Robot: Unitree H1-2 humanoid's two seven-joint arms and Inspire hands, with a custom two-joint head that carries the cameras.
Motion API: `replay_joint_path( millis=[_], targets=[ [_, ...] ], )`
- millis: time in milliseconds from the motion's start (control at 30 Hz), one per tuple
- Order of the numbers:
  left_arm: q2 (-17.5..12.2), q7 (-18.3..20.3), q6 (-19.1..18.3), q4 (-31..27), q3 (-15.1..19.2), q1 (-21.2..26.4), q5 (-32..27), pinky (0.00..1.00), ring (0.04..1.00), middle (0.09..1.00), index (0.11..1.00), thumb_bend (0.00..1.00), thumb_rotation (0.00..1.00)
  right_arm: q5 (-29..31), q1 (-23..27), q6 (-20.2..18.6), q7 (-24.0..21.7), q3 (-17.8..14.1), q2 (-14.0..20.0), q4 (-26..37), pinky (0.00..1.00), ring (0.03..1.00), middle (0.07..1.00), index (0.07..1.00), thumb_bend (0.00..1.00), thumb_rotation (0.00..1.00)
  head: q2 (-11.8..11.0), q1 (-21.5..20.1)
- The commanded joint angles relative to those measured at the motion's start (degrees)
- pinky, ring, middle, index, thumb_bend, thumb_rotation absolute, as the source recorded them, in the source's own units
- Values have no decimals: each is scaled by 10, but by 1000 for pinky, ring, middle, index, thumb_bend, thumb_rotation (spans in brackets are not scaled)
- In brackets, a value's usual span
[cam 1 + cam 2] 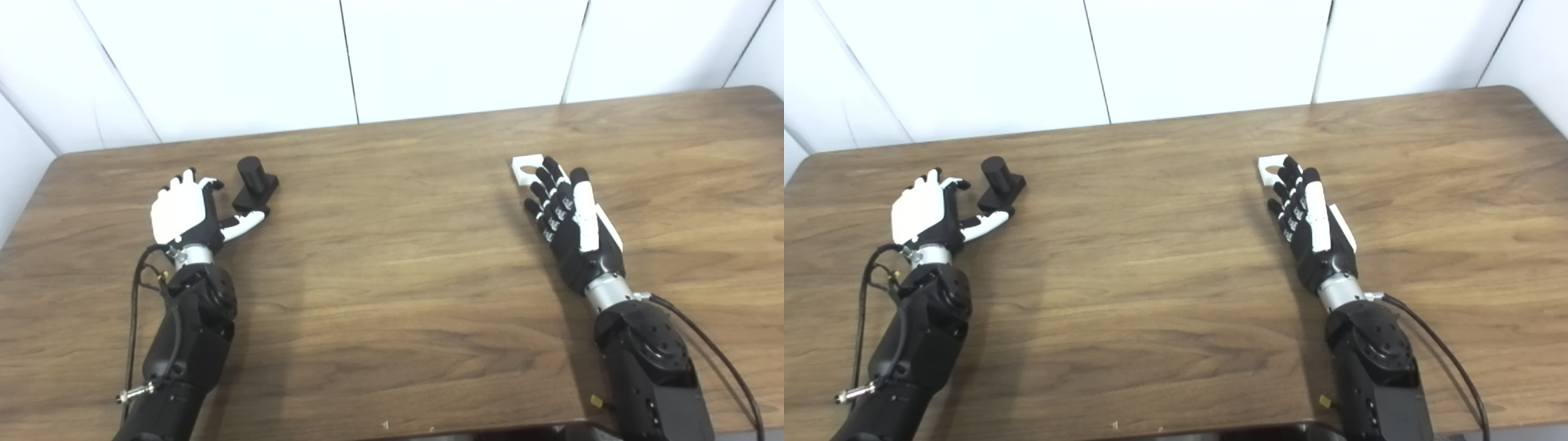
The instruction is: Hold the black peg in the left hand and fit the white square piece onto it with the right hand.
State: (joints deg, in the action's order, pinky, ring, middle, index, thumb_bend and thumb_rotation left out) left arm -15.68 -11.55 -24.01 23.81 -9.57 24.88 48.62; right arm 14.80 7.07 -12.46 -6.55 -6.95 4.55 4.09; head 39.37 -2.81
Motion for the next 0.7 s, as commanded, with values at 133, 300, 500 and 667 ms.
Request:
replay_joint_path(
  millis=[133, 300, 500, 667],
  targets=[
    [4, -18, -13, -31, -8, 28, 4, 1000, 1000, 1000, 778, 803, 641, 0, 11, 9, 1, 2, 1, 19, 984, 1000, 1000, 993, 556, 1000, 2, -1],
    [8, -19, -16, -32, -11, 26, 4, 1000, 1000, 1000, 781, 800, 641, 0, 11, 6, 4, 0, -1, 21, 973, 1000, 1000, 987, 543, 1000, 4, 2],
    [13, -24, -23, -30, -10, 27, 2, 1000, 1000, 1000, 773, 776, 640, 2, 12, 8, 3, 1, -3, 17, 985, 1000, 1000, 988, 539, 1000, 4, 1],
    [12, -34, -12, -26, -6, 29, -6, 1000, 1000, 1000, 726, 739, 577, 1, 11, 10, 2, 2, -3, 18, 990, 1000, 1000, 986, 545, 1000, 5, 1]
  ],
)
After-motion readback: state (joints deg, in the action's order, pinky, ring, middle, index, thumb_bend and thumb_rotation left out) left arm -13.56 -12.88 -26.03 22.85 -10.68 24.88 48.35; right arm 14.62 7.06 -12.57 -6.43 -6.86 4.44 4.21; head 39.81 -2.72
